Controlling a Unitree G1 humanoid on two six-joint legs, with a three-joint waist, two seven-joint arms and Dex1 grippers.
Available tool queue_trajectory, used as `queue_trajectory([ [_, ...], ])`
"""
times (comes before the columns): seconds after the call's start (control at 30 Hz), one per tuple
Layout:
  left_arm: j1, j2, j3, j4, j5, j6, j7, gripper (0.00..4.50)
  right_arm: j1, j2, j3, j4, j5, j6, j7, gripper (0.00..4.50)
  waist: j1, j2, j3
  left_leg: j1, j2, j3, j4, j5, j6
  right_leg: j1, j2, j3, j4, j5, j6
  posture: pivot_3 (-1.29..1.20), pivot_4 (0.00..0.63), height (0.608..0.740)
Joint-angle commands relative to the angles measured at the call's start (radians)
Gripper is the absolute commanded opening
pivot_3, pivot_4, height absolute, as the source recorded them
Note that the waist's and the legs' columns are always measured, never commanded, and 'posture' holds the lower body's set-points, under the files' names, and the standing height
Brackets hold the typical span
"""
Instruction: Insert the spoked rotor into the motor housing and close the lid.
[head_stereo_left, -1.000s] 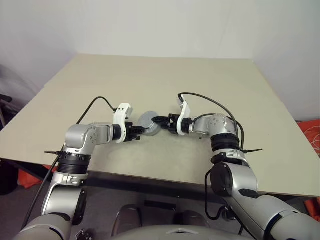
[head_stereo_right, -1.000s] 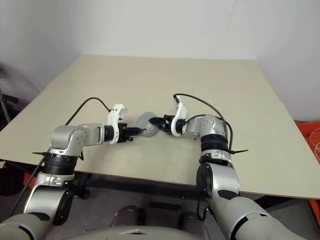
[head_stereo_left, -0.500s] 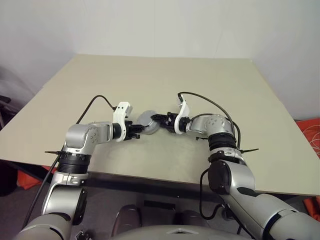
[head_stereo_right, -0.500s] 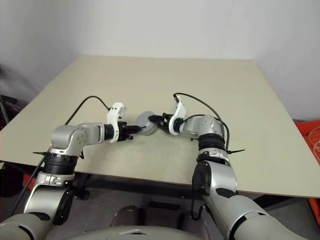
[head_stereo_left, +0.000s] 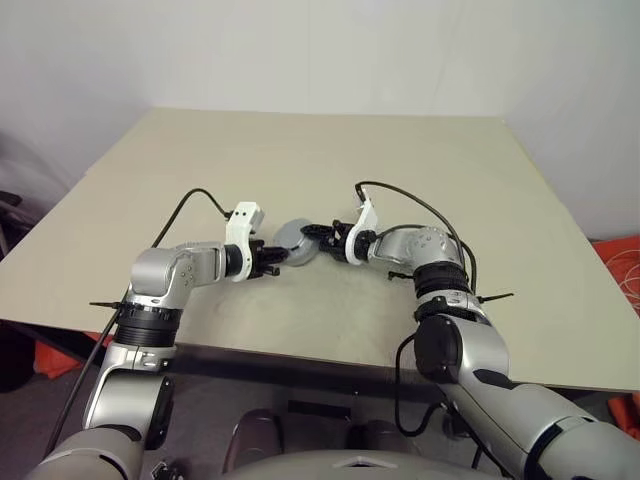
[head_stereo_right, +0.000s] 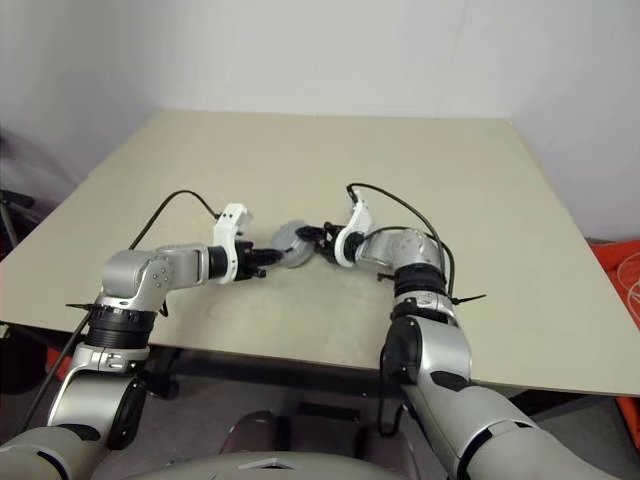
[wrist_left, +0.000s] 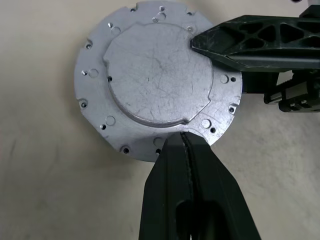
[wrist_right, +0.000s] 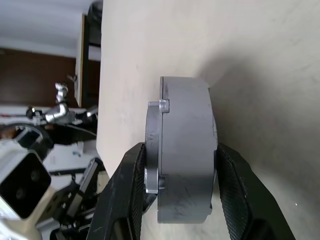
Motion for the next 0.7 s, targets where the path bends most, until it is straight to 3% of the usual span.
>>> queue_trajectory([
  [0.03, -0.011, 0.000, 0.046, -0.006, 0.003, -0.038, 0.015, 0.00, -0.040, 0.015, -0.034, 0.023, 0.037, -0.037, -0.045, 1.99, -0.001, 0.000, 0.000, -0.001, 0.000, 0.000, 0.000, 0.000, 0.000, 0.000, 0.000, 0.000, 0.000, 0.000, 0.000, 0.00, 0.000, 0.740],
  [0.37, -0.014, -0.033, 0.156, -0.033, -0.050, -0.072, 0.032, 0.00, -0.047, 0.026, -0.092, 0.082, 0.085, -0.092, -0.118, 1.99, -0.002, 0.000, 0.000, -0.002, 0.000, 0.000, 0.000, 0.000, 0.000, -0.002, 0.000, 0.000, 0.000, 0.000, -0.001, 0.00, 0.000, 0.740],
  [0.57, -0.018, -0.061, 0.216, -0.036, -0.083, -0.076, 0.060, 0.00, -0.084, 0.057, -0.187, 0.099, 0.191, -0.130, -0.148, 1.99, -0.002, 0.000, 0.000, -0.003, 0.000, 0.000, 0.000, 0.000, -0.001, -0.004, 0.000, 0.000, 0.001, 0.000, -0.001, 0.00, 0.000, 0.740],
  [0.7, 0.000, -0.062, 0.212, -0.042, -0.078, -0.097, 0.066, 0.00, -0.098, 0.070, -0.192, 0.082, 0.224, -0.114, -0.146, 1.99, 0.002, 0.000, 0.000, -0.016, 0.000, 0.000, 0.001, 0.001, 0.000, -0.016, 0.000, 0.000, 0.001, 0.004, -0.007, 0.00, 0.000, 0.740],
])
